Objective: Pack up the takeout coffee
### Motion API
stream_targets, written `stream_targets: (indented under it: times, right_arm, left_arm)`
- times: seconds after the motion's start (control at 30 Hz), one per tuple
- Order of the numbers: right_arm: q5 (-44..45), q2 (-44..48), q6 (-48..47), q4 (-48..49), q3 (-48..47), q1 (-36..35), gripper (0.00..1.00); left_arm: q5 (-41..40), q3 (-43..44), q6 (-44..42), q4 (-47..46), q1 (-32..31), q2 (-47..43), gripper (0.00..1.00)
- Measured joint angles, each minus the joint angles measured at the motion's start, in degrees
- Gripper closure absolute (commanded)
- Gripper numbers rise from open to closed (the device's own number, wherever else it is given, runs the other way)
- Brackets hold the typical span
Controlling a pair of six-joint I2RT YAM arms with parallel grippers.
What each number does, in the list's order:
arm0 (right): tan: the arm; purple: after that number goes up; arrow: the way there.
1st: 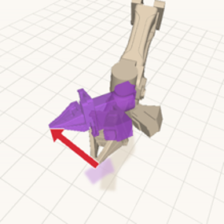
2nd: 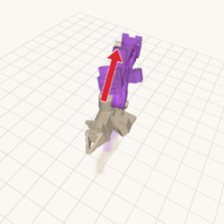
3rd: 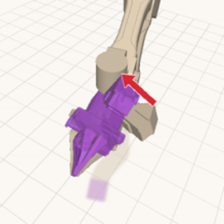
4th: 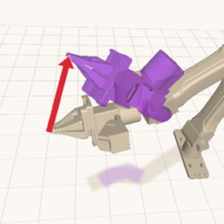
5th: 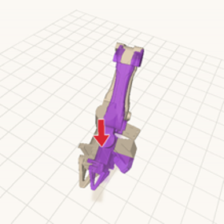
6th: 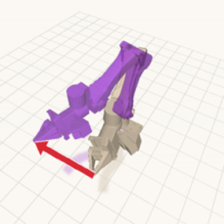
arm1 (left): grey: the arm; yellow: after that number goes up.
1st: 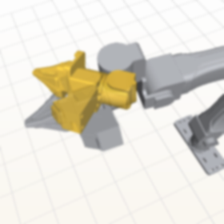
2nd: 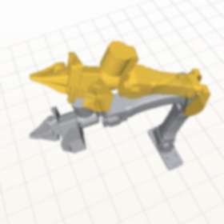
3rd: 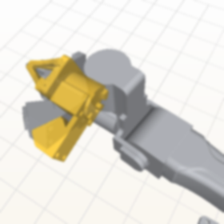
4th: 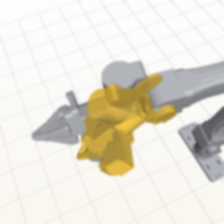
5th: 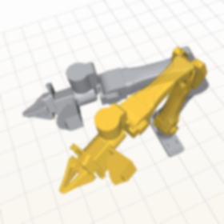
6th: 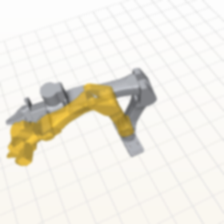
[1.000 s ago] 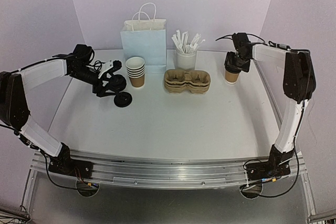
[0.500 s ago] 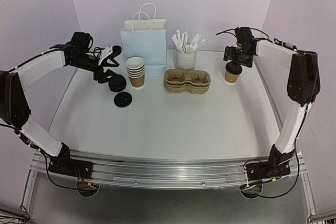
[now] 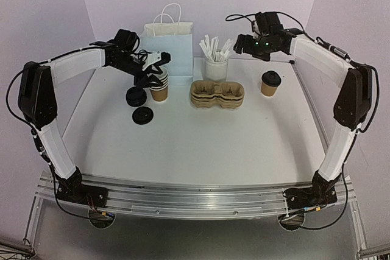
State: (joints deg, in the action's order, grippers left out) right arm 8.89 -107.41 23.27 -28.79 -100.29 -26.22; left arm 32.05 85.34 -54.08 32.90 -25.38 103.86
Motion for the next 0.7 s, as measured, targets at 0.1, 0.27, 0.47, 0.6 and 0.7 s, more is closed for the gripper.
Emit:
stream_targets:
  times: [0.1, 0.27, 0.47, 0.6, 0.7]
  right_arm:
    - [-2.2, 0.1, 2.2, 0.0, 0.0, -3.7, 0.15]
    - [-4.4, 0.1, 6.9, 2.1, 0.0, -7.5, 0.17]
    - [-6.3, -2.0, 10.2, 5.3, -2.1, -11.8, 0.19]
    - [-7.5, -4.8, 11.6, 6.2, -4.0, -13.2, 0.21]
    - [-8.4, -7.6, 13.1, 6.6, -6.0, -13.9, 0.25]
  left_arm:
    - [-2.3, 2.5, 0.1, 0.2, 0.1, 3.0, 0.53]
    - [-4.9, 5.8, 0.1, 1.4, 0.6, 5.7, 0.61]
    - [-6.9, 8.3, -0.2, 3.5, 0.7, 7.5, 0.71]
    - [-7.3, 8.4, -0.5, 5.2, 0.7, 8.0, 0.73]
    - [-7.8, 8.4, -0.5, 6.1, 0.7, 8.3, 0.77]
